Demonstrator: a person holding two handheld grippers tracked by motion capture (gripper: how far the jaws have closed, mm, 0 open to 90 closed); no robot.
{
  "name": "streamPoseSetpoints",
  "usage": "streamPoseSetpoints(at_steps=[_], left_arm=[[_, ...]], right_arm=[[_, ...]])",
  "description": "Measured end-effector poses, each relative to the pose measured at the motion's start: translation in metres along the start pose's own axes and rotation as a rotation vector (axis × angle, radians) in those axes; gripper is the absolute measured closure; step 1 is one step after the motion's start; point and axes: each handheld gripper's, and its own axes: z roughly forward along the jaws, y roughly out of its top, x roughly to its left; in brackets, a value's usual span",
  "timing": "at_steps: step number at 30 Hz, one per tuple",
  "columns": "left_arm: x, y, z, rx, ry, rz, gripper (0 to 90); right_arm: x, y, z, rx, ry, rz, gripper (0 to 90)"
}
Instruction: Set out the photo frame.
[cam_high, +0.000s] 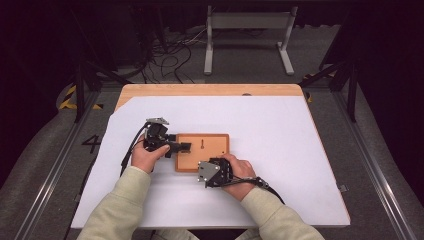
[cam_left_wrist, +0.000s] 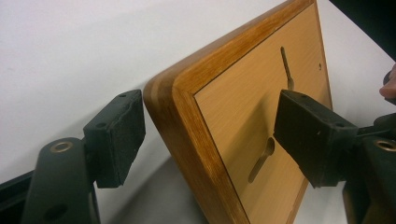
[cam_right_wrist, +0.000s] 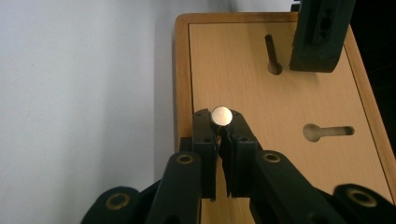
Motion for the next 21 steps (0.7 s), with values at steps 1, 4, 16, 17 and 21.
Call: streamPoseSetpoints(at_steps=[1,4,16,17,21], left_arm=[[-0.0001,-0.0001,0.0013,0.003,-0.004,0.001,25.2],[-0.0005,-0.0001,0.0051,0.009,-0.016,0.003,25.7],[-0.0003,-0.0011,0.0090,0.011,-0.059,0.018,28.3],[-0.0004,-0.0010,0.0086,0.014,-0.058,0.022,28.3],[-0.0003,-0.0009,0.0073,0.013,-0.058,0.037,29.4]], right_arm=[[0.0002,0.0000,-0.0001,0.000,-0.002,0.002,84.7],[0.0004,0.0000,-0.0002,0.001,-0.003,-0.001,84.7],[0.0011,0.0003,-0.0005,0.005,-0.007,-0.015,84.7],[0.0012,0.0004,-0.0005,0.006,-0.007,-0.016,84.7],[0.0015,0.0007,-0.0007,0.007,-0.007,-0.017,84.6]])
